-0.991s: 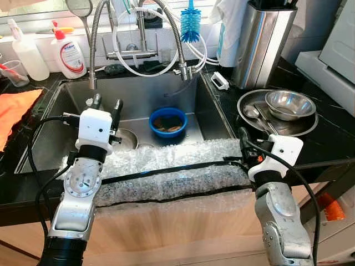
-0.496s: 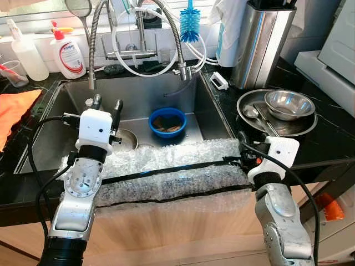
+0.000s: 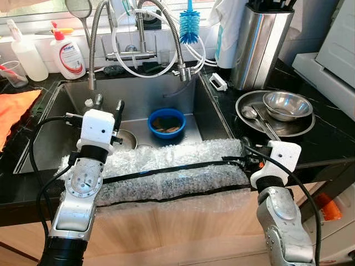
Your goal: Kitchen organization
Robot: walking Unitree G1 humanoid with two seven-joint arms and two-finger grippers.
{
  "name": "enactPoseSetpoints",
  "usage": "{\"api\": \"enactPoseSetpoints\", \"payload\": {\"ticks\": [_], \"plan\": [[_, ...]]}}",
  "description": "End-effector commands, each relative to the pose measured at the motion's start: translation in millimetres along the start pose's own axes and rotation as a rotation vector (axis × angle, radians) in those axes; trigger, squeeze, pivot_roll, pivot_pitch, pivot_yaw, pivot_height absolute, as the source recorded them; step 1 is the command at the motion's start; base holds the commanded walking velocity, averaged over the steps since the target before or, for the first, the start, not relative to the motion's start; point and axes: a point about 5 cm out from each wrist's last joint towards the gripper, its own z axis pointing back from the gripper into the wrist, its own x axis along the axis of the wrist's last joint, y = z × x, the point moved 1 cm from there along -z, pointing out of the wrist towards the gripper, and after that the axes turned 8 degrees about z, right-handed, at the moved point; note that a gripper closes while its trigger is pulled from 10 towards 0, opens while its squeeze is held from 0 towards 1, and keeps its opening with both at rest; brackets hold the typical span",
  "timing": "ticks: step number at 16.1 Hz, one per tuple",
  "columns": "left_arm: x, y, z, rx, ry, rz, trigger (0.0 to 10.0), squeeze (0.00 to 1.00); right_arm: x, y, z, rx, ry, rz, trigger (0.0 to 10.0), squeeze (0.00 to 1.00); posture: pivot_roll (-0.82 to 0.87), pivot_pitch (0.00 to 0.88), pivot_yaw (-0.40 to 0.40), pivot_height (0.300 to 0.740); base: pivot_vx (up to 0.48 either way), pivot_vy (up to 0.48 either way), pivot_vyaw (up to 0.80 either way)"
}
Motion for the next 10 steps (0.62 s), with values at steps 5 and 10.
{"api": "enactPoseSetpoints", "payload": {"ticks": [5, 10], "plan": [[2.9, 1.0, -2.7, 0.009, -0.018, -0.008, 10.0, 0.00, 2.9, -1.7, -1.5, -0.013, -0.015, -0.017, 10.0, 0.00, -0.07, 0.000, 0.007, 0.740, 0.000, 0.000, 0.00], [2.9, -0.3, -2.6, 0.002, -0.019, -0.014, 10.0, 0.00, 8.8, -0.1, -2.1, -0.008, -0.048, -0.034, 10.0, 0.00, -0.07, 0.000, 0.005, 0.740, 0.000, 0.000, 0.00]]}}
